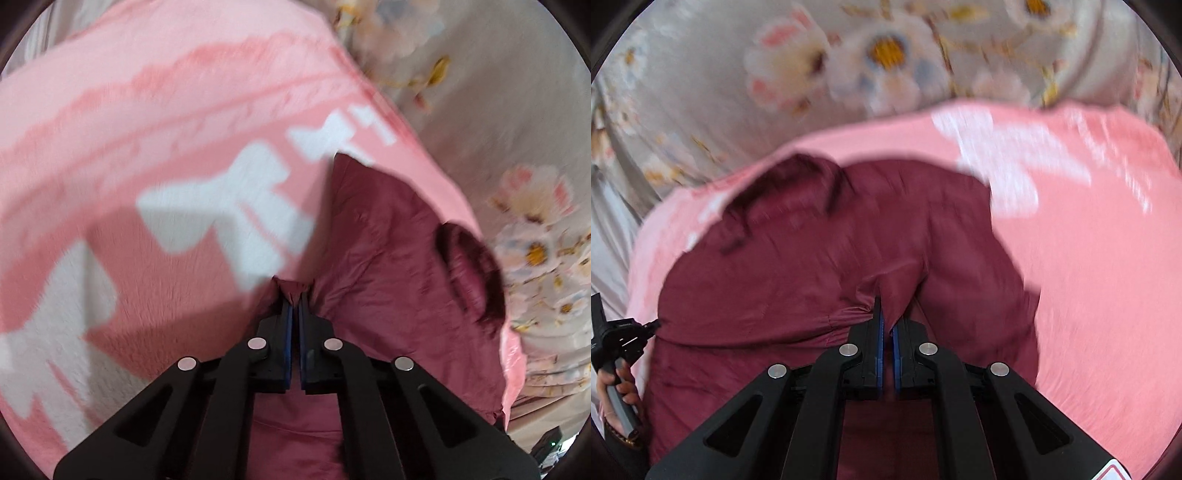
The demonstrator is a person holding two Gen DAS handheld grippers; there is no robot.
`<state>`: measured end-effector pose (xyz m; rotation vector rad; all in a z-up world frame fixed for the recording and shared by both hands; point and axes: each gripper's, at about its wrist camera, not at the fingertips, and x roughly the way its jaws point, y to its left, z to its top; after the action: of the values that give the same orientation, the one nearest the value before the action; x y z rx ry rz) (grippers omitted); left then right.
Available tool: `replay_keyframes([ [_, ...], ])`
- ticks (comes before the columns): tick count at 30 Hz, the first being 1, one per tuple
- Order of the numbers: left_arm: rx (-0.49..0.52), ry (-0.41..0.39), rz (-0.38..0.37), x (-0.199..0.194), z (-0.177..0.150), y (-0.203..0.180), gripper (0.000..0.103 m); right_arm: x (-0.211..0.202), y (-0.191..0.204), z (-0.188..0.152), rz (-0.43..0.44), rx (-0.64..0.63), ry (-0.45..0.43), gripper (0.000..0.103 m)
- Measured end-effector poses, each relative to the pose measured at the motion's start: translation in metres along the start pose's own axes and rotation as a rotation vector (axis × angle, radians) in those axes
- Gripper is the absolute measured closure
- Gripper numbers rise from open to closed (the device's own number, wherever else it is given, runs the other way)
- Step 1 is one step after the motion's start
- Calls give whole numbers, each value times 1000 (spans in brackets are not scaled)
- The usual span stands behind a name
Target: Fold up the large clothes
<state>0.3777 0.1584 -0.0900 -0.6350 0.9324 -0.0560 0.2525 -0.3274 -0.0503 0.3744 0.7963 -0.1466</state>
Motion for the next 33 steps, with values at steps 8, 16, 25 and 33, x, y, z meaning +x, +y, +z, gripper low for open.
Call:
replay_keyframes([
  [8,162,-57,92,-2,-11,-17,101,22,-6,-11,-6,-4,68,101],
  [16,319,-141,75,-77,-12,-63,95,-52,28,11,-7,-48,-79,90],
  [25,494,-10,31,-19,-32,-169,88,-12,115,46,137,-99,-26,90],
  [33,508,50,77,32,-67,-144,88,-30,127,41,163,-153,-59,90],
])
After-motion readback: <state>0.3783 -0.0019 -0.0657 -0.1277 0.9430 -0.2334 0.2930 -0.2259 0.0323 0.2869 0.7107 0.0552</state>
